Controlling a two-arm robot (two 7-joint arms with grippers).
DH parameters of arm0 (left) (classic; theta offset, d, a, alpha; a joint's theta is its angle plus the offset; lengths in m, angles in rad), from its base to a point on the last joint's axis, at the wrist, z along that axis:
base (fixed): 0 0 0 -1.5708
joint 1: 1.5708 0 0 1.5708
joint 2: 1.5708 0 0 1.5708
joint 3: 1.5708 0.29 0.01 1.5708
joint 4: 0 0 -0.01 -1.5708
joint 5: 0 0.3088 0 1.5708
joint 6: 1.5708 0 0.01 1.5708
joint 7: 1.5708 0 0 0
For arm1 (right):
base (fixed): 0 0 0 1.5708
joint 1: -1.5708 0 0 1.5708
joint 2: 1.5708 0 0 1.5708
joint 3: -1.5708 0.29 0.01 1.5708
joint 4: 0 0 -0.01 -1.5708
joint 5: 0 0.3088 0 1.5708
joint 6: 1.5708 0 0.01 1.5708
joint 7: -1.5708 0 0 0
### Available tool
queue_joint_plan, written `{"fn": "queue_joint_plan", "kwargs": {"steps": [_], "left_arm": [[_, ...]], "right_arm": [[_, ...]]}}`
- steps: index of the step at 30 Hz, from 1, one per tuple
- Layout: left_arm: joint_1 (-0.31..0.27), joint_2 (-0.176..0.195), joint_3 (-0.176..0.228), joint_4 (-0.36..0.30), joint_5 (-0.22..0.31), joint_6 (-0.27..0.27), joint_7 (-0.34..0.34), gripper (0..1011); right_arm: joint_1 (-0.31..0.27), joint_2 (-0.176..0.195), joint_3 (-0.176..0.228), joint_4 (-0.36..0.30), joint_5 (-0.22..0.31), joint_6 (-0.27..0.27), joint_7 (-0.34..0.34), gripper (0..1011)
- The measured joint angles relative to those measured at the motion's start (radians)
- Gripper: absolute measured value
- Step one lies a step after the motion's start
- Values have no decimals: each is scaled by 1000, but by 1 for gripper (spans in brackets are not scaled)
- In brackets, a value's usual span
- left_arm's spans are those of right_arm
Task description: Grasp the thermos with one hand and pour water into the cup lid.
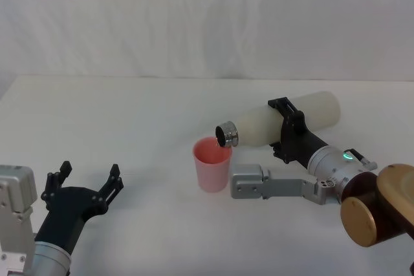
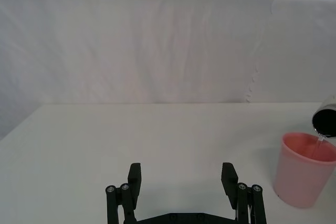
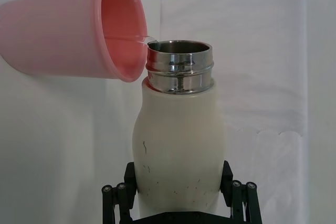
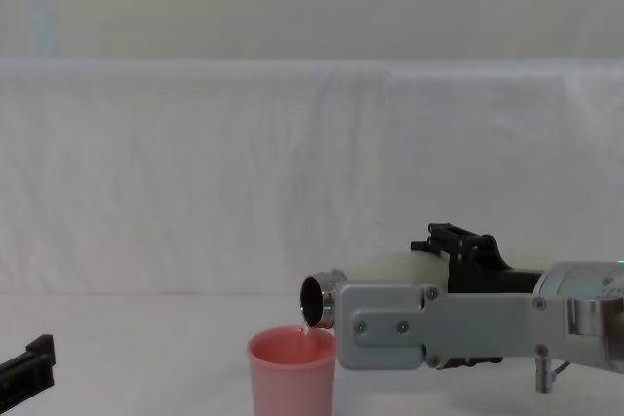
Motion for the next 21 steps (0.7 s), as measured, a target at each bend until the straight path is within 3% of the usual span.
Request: {"fn": "queue_joint_plan", "kwargs": {"steps": [21], "left_arm": [[0,0,0,0,0,0,0,1001]], "right_arm": [[-1,4,0,-8,-2,2,4,950]]}}
